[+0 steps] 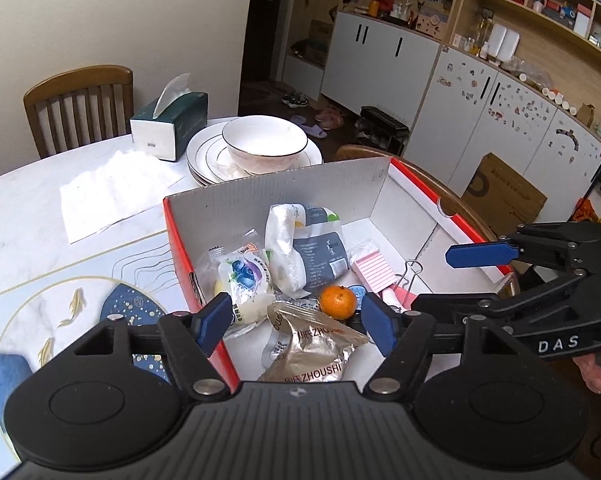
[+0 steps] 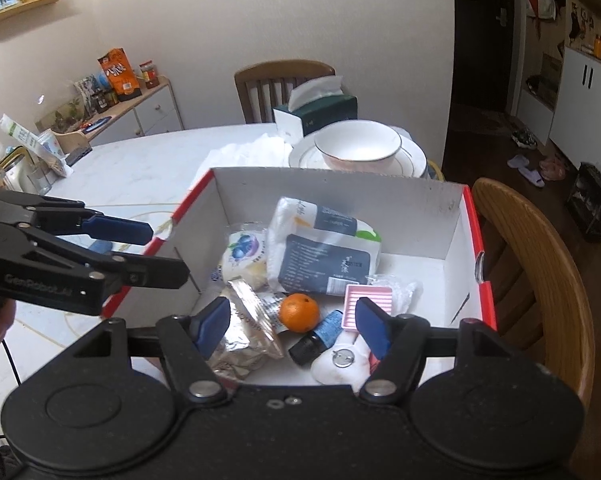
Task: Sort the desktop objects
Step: 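Withdraw both tools from the box and hold above it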
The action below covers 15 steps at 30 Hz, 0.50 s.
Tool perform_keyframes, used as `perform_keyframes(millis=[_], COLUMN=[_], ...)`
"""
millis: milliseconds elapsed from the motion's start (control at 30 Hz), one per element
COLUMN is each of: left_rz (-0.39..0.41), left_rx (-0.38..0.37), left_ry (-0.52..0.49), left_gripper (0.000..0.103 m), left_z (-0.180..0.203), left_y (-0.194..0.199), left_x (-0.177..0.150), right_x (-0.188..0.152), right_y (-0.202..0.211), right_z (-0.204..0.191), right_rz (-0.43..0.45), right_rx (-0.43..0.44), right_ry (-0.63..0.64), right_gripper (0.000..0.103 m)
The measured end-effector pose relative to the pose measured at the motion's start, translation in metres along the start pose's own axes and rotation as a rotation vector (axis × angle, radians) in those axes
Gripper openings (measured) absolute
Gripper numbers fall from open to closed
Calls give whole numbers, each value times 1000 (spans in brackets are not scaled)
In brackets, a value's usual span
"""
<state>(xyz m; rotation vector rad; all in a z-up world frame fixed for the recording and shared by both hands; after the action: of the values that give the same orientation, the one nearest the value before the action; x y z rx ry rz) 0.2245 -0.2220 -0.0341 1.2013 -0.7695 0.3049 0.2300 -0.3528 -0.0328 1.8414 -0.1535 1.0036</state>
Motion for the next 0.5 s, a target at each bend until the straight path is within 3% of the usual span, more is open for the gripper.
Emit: perform_keyframes(millis=[100, 367, 433, 500], left_rz=[15, 36, 44, 49], left_rx=[14, 58, 65, 71], left_ry=[3, -6, 1, 5], left_gripper=[82, 91, 102, 102], left_z=[2, 7, 7, 7], left_y=[5, 15, 18, 21], left_x=[-4, -9, -10, -12], right_x=[-2, -2, -3, -4], right_y=[6, 20, 24, 27], right_z=[-6, -10, -10, -11], right_rz=[27, 93, 108, 120], right_rx=[-12, -57, -63, -64], right_ry=[10, -5, -15, -23], right_gripper=[70, 76, 77, 78])
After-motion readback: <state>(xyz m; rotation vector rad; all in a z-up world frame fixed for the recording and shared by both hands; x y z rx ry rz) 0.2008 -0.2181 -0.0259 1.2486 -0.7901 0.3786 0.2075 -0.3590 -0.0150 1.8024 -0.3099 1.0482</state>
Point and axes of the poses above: each gripper's, at about its wrist camera, not at the fingertips, and y roughly against the way its jaws point, z to its right, x to its top, the point moved 3 cm from there along -y, roughly the way its jaws point, and after that the axes turned 2 degrees about -z, right-handed, at the moved point
